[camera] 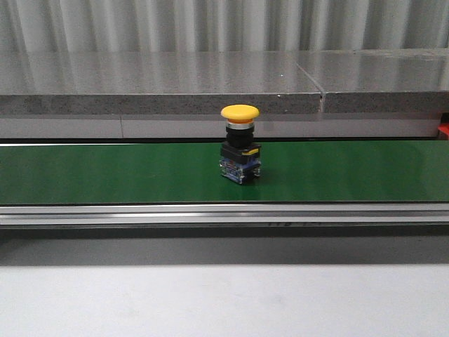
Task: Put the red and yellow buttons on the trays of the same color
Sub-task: 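Carry the red button into the red tray and open the right gripper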
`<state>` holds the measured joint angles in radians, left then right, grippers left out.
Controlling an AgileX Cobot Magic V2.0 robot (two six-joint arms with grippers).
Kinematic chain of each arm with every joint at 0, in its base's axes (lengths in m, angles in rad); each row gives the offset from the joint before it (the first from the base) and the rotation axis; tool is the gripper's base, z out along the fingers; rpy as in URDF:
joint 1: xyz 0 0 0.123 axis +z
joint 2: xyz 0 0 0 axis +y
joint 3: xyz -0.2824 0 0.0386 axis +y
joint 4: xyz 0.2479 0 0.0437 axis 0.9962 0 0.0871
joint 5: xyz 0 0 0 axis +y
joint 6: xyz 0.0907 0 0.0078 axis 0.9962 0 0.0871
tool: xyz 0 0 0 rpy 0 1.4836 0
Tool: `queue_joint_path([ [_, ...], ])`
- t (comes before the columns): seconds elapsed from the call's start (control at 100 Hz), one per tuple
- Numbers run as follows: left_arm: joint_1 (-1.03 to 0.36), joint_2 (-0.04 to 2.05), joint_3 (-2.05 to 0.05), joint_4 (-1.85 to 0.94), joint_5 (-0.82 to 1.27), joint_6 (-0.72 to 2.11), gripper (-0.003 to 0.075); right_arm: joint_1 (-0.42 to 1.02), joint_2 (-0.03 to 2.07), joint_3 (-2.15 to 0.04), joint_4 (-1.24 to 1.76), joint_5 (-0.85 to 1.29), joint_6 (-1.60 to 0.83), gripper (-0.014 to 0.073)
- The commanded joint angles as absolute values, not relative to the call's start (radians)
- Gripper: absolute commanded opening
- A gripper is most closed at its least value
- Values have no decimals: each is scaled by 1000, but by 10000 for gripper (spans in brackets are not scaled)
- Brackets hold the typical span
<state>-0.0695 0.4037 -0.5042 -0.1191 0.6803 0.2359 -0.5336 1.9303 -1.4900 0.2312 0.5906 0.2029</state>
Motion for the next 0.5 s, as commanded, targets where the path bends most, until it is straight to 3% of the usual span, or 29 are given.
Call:
queue_joint_path([
  [0.0,-77,410,-531,-129,615,226,-21,-540,1829,-1525,210,547,200,528],
  [0.13,-77,410,-531,-129,615,226,-21,-538,1777,-1525,168,563,185,486],
  [0.37,-77,410,-531,-129,615,226,-21,-532,1695,-1525,112,623,154,247],
  [0.49,-77,410,-531,-129,615,226,-21,-525,1653,-1521,99,647,134,238],
])
